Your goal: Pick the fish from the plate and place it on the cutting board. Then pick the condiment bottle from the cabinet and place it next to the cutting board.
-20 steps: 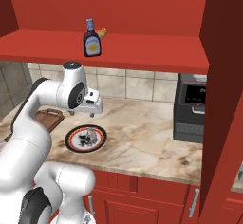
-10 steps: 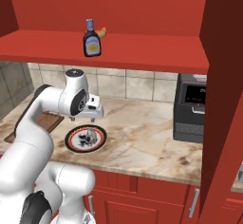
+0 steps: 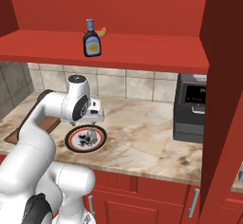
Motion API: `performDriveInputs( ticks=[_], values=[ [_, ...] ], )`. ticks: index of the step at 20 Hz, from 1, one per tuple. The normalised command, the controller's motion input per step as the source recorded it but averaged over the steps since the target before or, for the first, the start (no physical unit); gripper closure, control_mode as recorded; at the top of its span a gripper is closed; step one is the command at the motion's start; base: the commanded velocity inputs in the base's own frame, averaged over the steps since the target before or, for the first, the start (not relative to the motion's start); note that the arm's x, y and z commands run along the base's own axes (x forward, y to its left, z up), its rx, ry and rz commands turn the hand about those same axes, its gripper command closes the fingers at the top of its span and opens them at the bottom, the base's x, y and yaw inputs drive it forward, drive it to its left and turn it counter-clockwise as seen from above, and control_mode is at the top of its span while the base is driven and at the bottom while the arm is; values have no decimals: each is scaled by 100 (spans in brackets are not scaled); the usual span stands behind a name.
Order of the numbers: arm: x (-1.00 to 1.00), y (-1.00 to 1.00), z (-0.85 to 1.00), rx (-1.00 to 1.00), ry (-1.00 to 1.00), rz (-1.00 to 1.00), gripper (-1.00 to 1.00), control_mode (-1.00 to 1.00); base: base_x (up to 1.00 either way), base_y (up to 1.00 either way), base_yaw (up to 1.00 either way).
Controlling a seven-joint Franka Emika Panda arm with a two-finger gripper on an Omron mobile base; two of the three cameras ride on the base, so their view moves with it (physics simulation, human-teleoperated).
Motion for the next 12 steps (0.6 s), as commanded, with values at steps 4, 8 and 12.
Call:
performDriveInputs(
  ticks=[4, 8, 12],
  values=[
    [3, 0, -23, -1, 0, 7, -100, -100, 0, 0, 0],
    [9, 0, -19, 0, 0, 5, -100, -100, 0, 0, 0],
    [18, 0, -21, 0, 0, 3, -100, -100, 0, 0, 0]
  ],
)
